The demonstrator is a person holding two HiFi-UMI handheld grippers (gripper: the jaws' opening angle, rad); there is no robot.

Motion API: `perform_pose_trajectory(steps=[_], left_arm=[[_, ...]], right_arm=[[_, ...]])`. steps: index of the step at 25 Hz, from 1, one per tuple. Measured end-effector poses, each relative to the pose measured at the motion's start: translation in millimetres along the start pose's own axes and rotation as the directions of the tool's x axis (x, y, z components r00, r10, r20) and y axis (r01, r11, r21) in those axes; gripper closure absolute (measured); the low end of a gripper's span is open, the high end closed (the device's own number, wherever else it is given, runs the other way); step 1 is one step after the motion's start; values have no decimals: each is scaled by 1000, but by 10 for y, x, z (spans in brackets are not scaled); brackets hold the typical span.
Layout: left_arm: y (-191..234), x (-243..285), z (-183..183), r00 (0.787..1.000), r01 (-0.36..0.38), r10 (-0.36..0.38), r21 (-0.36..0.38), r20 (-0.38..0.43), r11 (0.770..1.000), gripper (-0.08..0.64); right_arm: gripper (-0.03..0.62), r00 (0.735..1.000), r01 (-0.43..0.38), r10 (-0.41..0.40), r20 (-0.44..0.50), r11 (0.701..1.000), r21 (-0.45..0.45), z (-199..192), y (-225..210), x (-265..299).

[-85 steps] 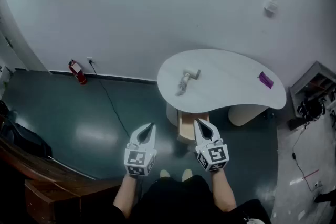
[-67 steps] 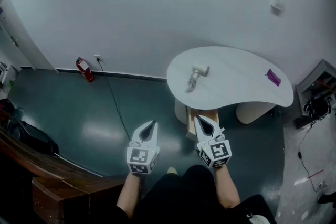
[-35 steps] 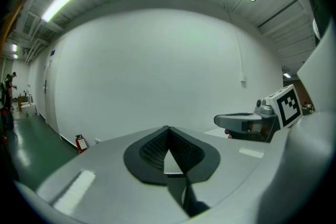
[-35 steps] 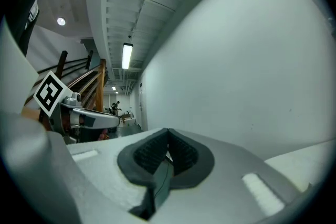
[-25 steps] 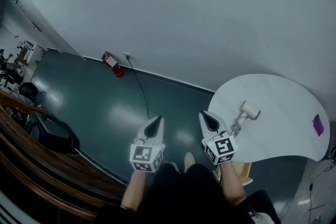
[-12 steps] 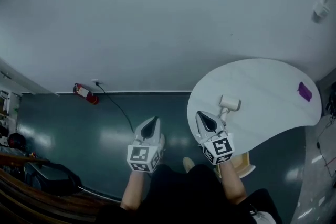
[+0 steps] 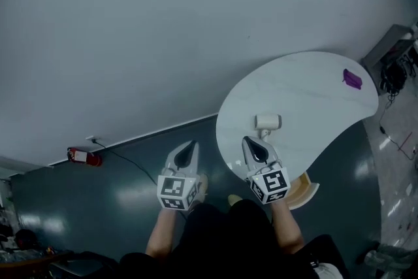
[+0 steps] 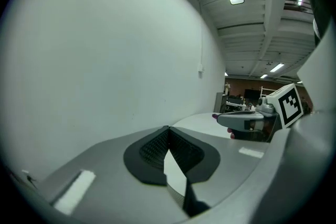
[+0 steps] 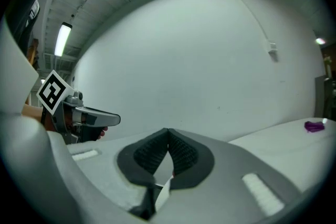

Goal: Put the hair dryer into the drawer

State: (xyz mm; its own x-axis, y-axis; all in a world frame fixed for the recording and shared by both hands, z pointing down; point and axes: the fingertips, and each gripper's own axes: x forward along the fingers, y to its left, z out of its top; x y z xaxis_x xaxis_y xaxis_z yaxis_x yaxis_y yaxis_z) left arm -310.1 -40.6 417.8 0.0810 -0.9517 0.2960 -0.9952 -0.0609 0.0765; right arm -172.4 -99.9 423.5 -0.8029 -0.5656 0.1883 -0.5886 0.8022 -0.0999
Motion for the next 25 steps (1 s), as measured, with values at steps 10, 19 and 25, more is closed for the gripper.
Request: perform_pose_trajectory(steps=[10, 19, 25], left_arm=[[-182, 591, 136, 960, 281, -280, 59, -25, 958, 554], [-628, 938, 108, 851, 523, -514, 86, -105, 848, 554], [-953, 1096, -122, 772, 633, -616, 95, -159, 768, 554]], right_arm=[[589, 951, 310, -310, -13, 949, 54, -13, -450, -217], [589, 817, 577, -576, -39, 811, 101, -185, -673, -706], [589, 747, 665, -660, -80, 737, 124, -446, -777, -936]])
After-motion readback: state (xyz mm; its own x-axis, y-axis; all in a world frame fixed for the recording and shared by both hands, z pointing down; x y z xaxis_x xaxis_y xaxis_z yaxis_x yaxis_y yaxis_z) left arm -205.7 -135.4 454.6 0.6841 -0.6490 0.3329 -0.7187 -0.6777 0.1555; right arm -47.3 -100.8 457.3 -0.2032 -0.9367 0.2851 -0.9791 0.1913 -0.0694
